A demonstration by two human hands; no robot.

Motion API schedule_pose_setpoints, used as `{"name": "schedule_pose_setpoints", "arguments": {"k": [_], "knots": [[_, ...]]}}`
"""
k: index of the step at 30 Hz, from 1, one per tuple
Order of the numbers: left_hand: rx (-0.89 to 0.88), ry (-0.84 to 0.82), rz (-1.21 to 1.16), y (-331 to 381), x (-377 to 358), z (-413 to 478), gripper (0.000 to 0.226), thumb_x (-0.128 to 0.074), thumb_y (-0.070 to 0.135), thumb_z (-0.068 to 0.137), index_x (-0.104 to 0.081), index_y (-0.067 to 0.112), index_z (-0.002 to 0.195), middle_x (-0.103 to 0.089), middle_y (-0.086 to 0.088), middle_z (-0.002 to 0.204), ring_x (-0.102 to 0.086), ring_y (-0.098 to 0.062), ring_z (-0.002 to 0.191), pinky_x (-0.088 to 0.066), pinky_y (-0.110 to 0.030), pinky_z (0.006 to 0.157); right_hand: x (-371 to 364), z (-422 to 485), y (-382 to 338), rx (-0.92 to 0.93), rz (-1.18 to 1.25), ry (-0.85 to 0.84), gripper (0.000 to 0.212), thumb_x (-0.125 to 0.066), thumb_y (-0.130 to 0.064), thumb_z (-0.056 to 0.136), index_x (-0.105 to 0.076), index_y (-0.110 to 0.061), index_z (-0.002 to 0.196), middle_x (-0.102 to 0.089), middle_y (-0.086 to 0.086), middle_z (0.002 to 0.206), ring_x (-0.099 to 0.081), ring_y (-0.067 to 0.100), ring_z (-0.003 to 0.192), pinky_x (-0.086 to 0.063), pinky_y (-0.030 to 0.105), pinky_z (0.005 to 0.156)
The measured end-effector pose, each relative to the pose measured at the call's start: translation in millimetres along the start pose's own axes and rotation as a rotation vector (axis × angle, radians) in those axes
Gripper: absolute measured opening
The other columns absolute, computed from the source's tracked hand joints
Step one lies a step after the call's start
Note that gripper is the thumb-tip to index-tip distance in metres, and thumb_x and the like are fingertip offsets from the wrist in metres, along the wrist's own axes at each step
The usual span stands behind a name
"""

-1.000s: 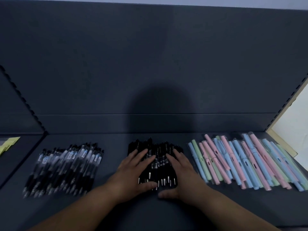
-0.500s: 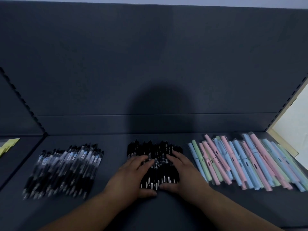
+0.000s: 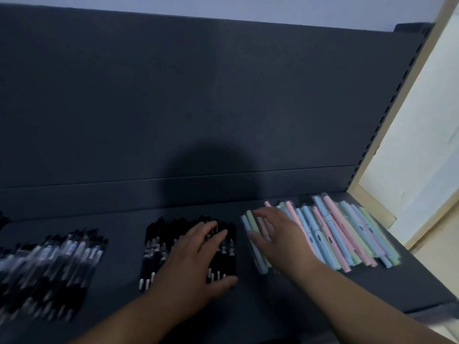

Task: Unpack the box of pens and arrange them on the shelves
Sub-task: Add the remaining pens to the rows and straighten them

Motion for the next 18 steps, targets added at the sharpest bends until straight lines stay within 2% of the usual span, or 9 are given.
{"name": "schedule_pose_setpoints", "arguments": {"k": [3, 5, 6, 9, 11, 15, 18], "knots": [[-0.028, 0.021, -0.071, 41.0, -19.8, 19.9, 0.084, -0.046, 0.068, 0.082, -0.012, 0.033, 0.15, 0.004, 0.014, 0.157, 0.002, -0.008, 0.145, -0.002, -0.02, 0.114, 33.2, 17.1, 30.6, -0.029, -0.038, 0.02, 0.035, -0.066, -0.025, 0.089, -0.063, -0.018, 0.123, -0.06, 0.0, 0.125, -0.055, 0.013, 0.114, -0.026, 0.005, 0.087], [0.044, -0.048, -0.112, 62.2, -35.0, 33.1, 0.09, -0.052, 0.064, 0.083, -0.001, 0.034, 0.151, 0.017, 0.019, 0.154, 0.012, -0.004, 0.143, 0.001, -0.019, 0.115, 50.9, 36.4, 52.6, -0.014, -0.092, -0.048, 0.035, -0.061, -0.025, 0.092, -0.06, -0.02, 0.126, -0.058, 0.0, 0.129, -0.055, 0.014, 0.116, -0.025, 0.005, 0.084], [0.084, -0.072, -0.143, 71.7, -43.5, 38.9, 0.094, -0.055, 0.064, 0.082, 0.003, 0.035, 0.15, 0.02, 0.02, 0.154, 0.013, -0.004, 0.143, 0.0, -0.021, 0.116, 57.8, 47.2, 62.3, 0.002, -0.109, -0.089, 0.035, -0.059, -0.024, 0.093, -0.059, -0.021, 0.127, -0.057, -0.001, 0.131, -0.054, 0.014, 0.117, -0.025, 0.006, 0.085], [0.236, -0.076, -0.23, 90.8, -67.3, 51.5, 0.108, -0.063, 0.068, 0.073, 0.009, 0.039, 0.149, 0.025, 0.02, 0.152, 0.014, -0.007, 0.144, -0.004, -0.025, 0.117, 63.3, 77.0, 82.1, 0.088, -0.16, -0.248, 0.037, -0.055, -0.029, 0.095, -0.055, -0.024, 0.132, -0.051, -0.004, 0.138, -0.051, 0.014, 0.121, -0.03, 0.015, 0.099], [0.305, -0.026, -0.229, 99.8, -77.4, 56.4, 0.115, -0.066, 0.072, 0.066, 0.009, 0.041, 0.148, 0.024, 0.019, 0.153, 0.014, -0.007, 0.144, -0.005, -0.025, 0.118, 58.1, 90.9, 87.5, 0.166, -0.178, -0.378, 0.04, -0.054, -0.03, 0.097, -0.052, -0.022, 0.135, -0.047, -0.002, 0.141, -0.049, 0.013, 0.124, -0.029, 0.013, 0.096], [0.372, -0.003, -0.198, 110.3, -85.6, 61.2, 0.115, -0.066, 0.071, 0.065, 0.012, 0.045, 0.146, 0.024, 0.019, 0.153, 0.013, -0.006, 0.144, -0.005, -0.025, 0.118, 39.0, 112.9, 86.9, 0.297, -0.205, -0.521, 0.046, -0.056, -0.036, 0.095, -0.05, -0.02, 0.138, -0.046, 0.0, 0.143, -0.046, 0.016, 0.128, -0.029, 0.017, 0.103], [0.366, -0.027, -0.195, 110.5, -88.5, 64.8, 0.116, -0.067, 0.073, 0.063, 0.009, 0.047, 0.146, 0.021, 0.023, 0.153, 0.014, -0.002, 0.143, -0.005, -0.027, 0.119, 21.6, 123.3, 81.7, 0.309, -0.277, -0.654, 0.058, -0.057, -0.046, 0.091, -0.043, -0.024, 0.143, -0.04, -0.002, 0.149, -0.041, 0.017, 0.133, -0.03, 0.024, 0.109]]}}
Point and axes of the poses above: each hand's wrist, its own z-axis towards the middle knuckle, its own x-axis out of the back of the hand, y = z × x, the point moved 2 cm from there along z, towards the middle knuckle
